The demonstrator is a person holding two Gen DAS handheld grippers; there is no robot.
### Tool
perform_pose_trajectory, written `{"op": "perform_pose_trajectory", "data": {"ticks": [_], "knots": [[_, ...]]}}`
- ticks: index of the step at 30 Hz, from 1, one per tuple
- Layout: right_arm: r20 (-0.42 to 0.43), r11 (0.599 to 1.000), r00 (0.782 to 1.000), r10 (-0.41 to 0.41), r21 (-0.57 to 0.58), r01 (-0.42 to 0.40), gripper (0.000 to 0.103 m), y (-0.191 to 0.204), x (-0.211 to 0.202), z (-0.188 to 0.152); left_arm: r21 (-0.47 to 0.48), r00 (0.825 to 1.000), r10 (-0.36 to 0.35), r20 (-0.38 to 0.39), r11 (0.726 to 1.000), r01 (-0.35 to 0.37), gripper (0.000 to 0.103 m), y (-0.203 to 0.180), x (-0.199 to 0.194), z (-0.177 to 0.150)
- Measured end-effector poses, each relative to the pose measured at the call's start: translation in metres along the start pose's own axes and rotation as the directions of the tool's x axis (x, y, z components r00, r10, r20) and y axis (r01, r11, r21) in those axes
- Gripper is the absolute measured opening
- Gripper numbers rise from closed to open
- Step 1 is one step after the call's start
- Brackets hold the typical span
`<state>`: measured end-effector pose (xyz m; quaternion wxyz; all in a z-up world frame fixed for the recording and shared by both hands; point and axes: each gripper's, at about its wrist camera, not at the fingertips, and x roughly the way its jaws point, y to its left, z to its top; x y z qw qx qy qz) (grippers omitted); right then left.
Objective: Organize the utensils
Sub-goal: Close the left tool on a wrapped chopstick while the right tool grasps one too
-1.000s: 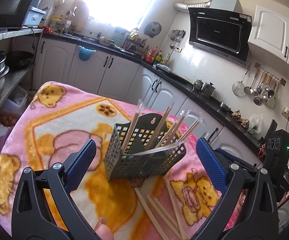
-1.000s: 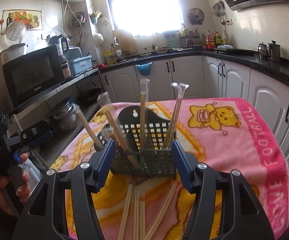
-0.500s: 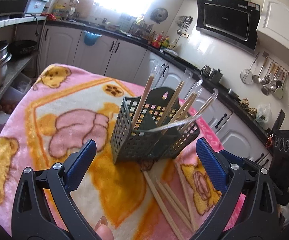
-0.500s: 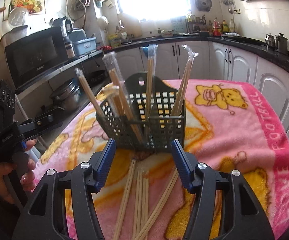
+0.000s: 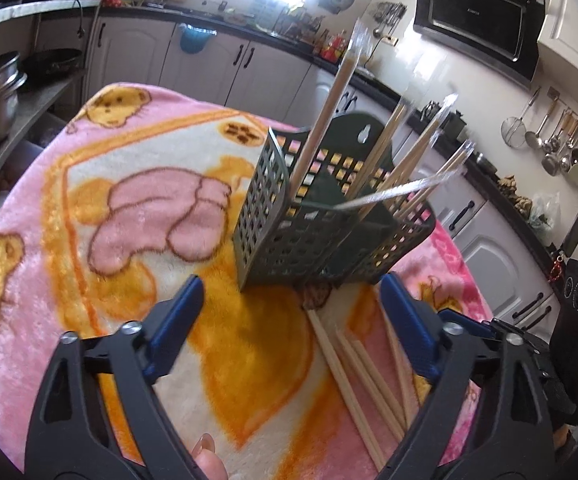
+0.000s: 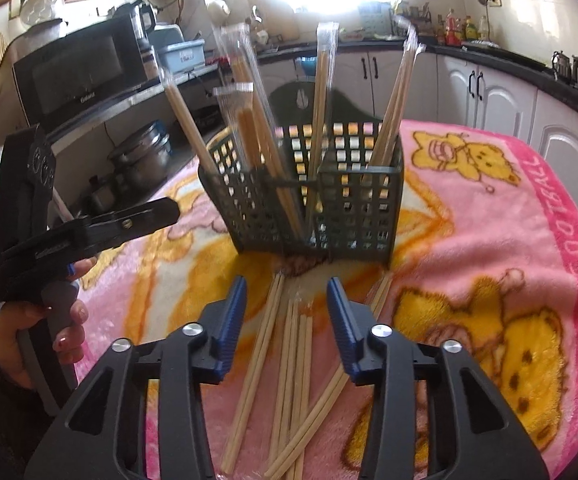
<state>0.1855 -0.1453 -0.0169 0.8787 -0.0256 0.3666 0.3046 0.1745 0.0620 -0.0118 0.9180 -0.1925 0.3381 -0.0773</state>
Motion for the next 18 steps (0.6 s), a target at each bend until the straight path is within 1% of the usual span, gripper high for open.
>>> {"op": "perform_pose_trajectory", "data": {"ticks": [1,2,4,5,7,9,13,18], "knots": [[-0.011,1.0,1.0,0.002,-0.002,-0.002,0.031,0.0,0.003,-0.002,-0.001,1.0,-0.001,-0.01,1.0,0.001,0.068,0.0,0.003,-0.001],[-0.022,1.0,1.0,0.003,-0.003,-0.003,0.029,-0.001,0.006,-0.003,-0.002,1.0,-0.002,-0.021,1.0,0.002,0.065,0.0,0.006,-0.002],[-0.042,1.0,0.999,0.006,-0.006,-0.006,0.027,-0.001,0.012,-0.005,-0.007,0.999,-0.007,-0.047,1.0,0.007,0.055,0.001,0.014,-0.005],[-0.056,1.0,0.998,0.005,-0.008,-0.005,0.025,-0.001,0.016,-0.006,-0.01,0.998,-0.012,-0.059,1.0,0.012,0.052,0.001,0.018,-0.006],[-0.076,1.0,0.997,0.003,-0.008,-0.003,0.025,-0.002,0.023,-0.008,-0.009,0.996,-0.016,-0.082,1.0,0.016,0.039,0.0,0.025,-0.009],[-0.099,1.0,0.995,-0.002,-0.005,0.002,0.024,-0.004,0.03,-0.009,-0.009,0.995,-0.019,-0.101,1.0,0.018,0.034,0.0,0.032,-0.011],[-0.138,1.0,0.99,-0.009,-0.007,0.009,0.024,-0.006,0.044,-0.011,-0.011,0.99,-0.023,-0.137,1.0,0.022,0.027,-0.001,0.047,-0.015],[-0.17,1.0,0.985,-0.013,-0.013,0.011,0.024,-0.008,0.059,-0.01,-0.01,0.985,-0.03,-0.172,1.0,0.029,0.027,-0.005,0.063,-0.014]]}}
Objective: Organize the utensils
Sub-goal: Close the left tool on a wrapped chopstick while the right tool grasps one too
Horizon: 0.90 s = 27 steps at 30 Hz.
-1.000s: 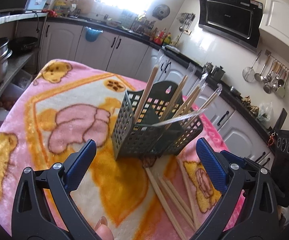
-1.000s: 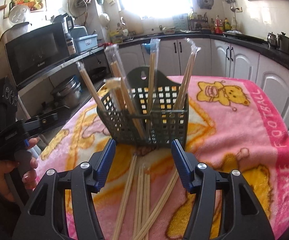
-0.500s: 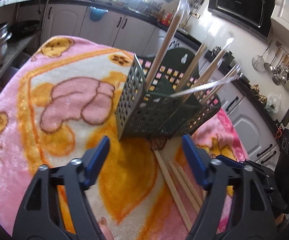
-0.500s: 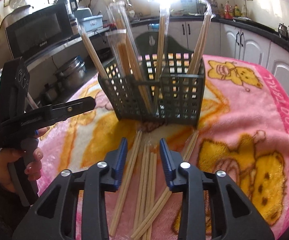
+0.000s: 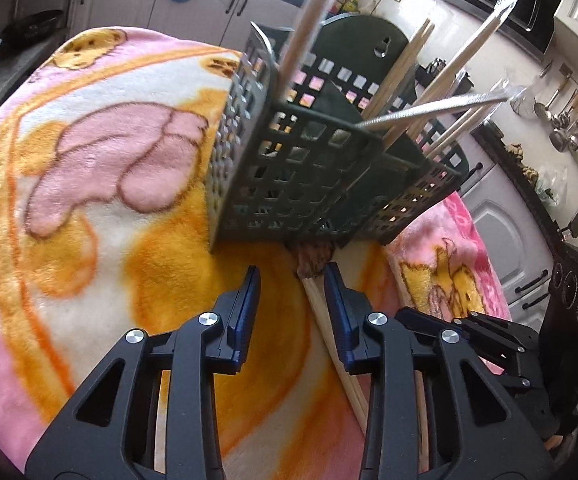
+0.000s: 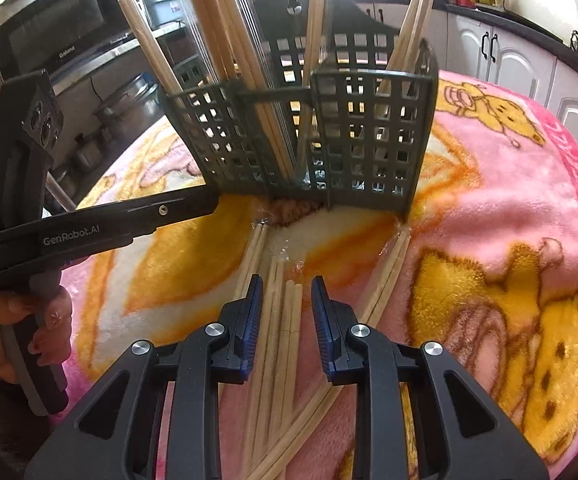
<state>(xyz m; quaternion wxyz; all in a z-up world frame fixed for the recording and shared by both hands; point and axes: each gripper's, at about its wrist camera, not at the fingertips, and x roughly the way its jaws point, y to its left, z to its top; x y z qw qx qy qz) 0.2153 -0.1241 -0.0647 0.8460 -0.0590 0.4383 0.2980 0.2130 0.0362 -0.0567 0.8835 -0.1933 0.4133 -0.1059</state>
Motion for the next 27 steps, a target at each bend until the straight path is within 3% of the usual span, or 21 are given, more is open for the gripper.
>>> {"op": "perform_pose_trajectory", "data": {"ticks": [17,27], "knots": [[-0.058,0.999,0.998,-0.026,0.029,0.028,0.022,-0.017,0.034,0.007,-0.019,0.998,0.018,-0.057,1.0,-0.019,0.027,0.001,0.04,0.007],[-0.043,0.997,0.999,-0.007,0.079,0.01,0.02,-0.023,0.039,0.014,-0.02,0.998,0.037,-0.057,0.999,-0.038,0.01,0.005,0.047,0.008]]}}
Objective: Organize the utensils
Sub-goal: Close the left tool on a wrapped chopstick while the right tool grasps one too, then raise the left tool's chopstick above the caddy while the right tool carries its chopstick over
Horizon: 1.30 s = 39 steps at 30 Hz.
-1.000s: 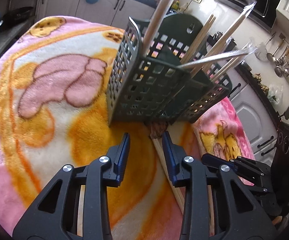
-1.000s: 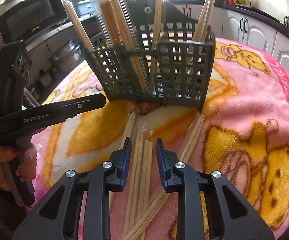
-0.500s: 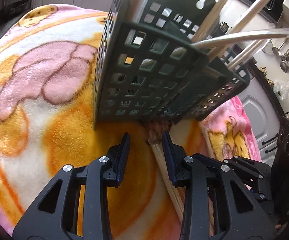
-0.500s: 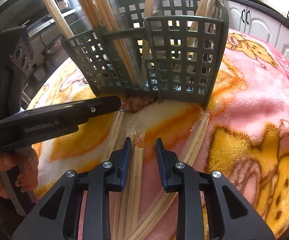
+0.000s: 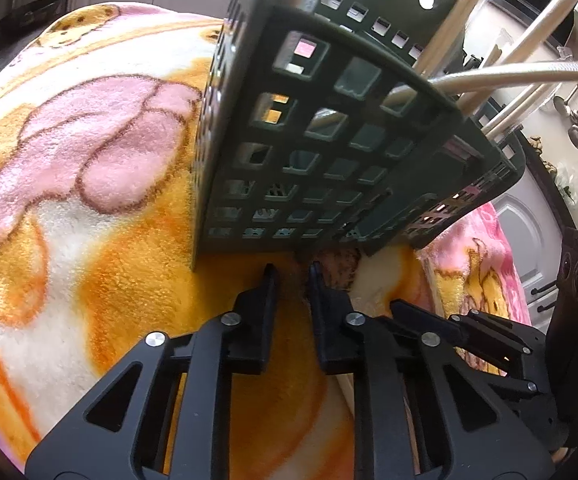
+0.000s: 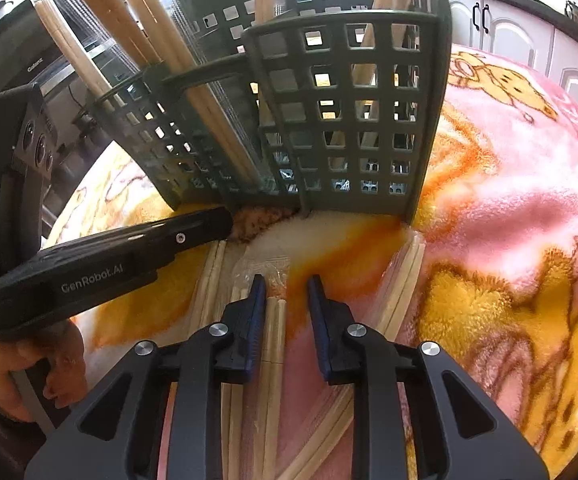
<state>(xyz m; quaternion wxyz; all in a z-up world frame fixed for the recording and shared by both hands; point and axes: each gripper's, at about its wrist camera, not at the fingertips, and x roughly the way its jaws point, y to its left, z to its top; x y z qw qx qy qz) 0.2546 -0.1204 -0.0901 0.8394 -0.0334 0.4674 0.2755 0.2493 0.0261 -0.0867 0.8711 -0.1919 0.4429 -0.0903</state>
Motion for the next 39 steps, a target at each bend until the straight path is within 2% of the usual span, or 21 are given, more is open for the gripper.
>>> {"op": "perform_pose_trajectory", "data": {"ticks": [5,10,11,21,30,39], "knots": [[0.007,1.0,1.0,-0.023,-0.001,0.023,0.011,0.003,0.003,0.004,-0.018,1.0,-0.015,0.0,1.0,0.015,0.005,0.006,-0.001,0.0],[0.027,0.999,1.0,0.014,0.034,-0.014,0.01,0.003,-0.002,0.009,-0.043,0.999,-0.04,0.005,0.998,0.04,0.002,0.014,-0.01,-0.001],[0.035,0.999,0.999,0.023,0.039,-0.024,0.006,0.002,-0.006,0.008,-0.046,0.999,-0.044,0.01,0.998,0.044,0.002,0.016,-0.013,-0.001],[0.154,0.998,0.987,0.055,0.02,-0.059,0.006,0.014,-0.052,0.008,-0.055,0.989,-0.089,0.122,0.994,0.096,0.001,0.018,-0.069,0.002],[0.281,0.995,0.954,0.1,-0.009,-0.102,0.006,0.028,-0.101,0.015,-0.01,0.961,-0.154,0.23,0.987,0.161,0.001,0.005,-0.123,0.007],[0.392,0.994,0.913,0.109,-0.036,-0.103,0.006,0.035,-0.149,0.02,0.081,0.921,-0.225,0.317,0.974,0.21,0.001,-0.033,-0.164,0.018]]}}
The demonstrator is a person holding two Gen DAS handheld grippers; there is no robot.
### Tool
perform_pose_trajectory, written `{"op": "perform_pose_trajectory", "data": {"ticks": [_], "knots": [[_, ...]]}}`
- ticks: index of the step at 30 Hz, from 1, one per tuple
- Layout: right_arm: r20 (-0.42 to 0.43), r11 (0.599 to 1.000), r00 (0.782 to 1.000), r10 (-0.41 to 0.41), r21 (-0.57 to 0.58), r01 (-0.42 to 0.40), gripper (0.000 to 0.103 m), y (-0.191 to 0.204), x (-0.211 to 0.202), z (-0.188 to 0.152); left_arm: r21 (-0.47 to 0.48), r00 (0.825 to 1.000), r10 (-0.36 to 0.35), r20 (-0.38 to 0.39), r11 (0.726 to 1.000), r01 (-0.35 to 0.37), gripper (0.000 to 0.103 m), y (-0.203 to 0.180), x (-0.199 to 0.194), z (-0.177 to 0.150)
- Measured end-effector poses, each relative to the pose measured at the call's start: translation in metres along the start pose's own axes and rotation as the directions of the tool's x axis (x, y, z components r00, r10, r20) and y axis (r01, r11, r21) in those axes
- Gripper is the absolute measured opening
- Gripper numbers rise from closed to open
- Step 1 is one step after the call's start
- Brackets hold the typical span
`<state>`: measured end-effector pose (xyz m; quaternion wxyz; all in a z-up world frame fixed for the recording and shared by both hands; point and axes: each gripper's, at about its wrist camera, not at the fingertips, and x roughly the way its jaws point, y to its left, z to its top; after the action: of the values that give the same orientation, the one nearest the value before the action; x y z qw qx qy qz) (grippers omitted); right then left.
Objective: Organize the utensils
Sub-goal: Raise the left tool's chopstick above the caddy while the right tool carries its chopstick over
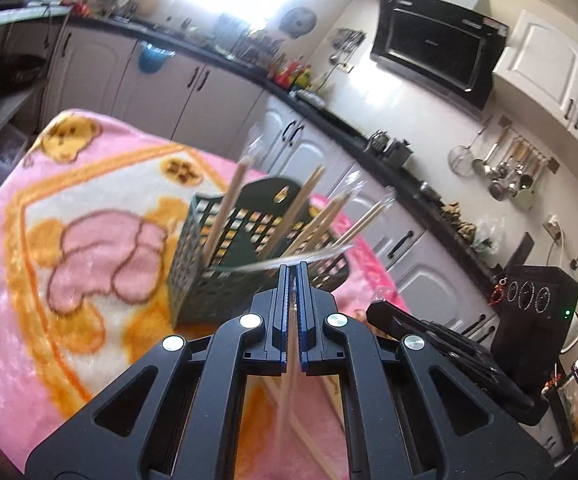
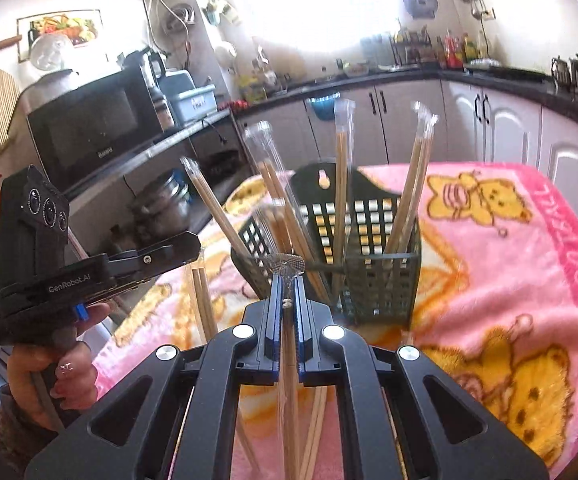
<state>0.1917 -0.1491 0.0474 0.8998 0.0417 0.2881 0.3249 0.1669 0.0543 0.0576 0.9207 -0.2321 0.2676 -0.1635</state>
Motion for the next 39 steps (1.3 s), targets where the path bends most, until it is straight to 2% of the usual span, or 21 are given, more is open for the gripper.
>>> {"op": "perform_pose_trajectory", "data": {"ticks": [7,17,27,39], "knots": [[0.089,1.0,0.996,-0.015,-0.001,0.015,0.006,0.001,-0.024,0.011,0.05,0.998,-0.037,0.048,0.998,0.034,0.001,-0.022,-0.013,0.014],[0.22,0.999,0.975,-0.041,0.007,0.041,0.006,-0.005,-0.053,0.026,0.119,0.99,-0.08,0.117,0.991,0.066,0.001,-0.049,-0.03,0.035],[0.288,0.998,0.956,-0.06,-0.005,0.065,0.006,-0.011,-0.063,0.042,0.174,0.98,-0.12,0.157,0.98,0.092,0.001,-0.069,-0.037,0.057],[0.359,0.995,0.931,-0.069,-0.044,0.091,0.006,-0.007,-0.061,0.079,0.219,0.971,-0.124,0.205,0.973,0.078,0.001,-0.084,-0.041,0.088]]}}
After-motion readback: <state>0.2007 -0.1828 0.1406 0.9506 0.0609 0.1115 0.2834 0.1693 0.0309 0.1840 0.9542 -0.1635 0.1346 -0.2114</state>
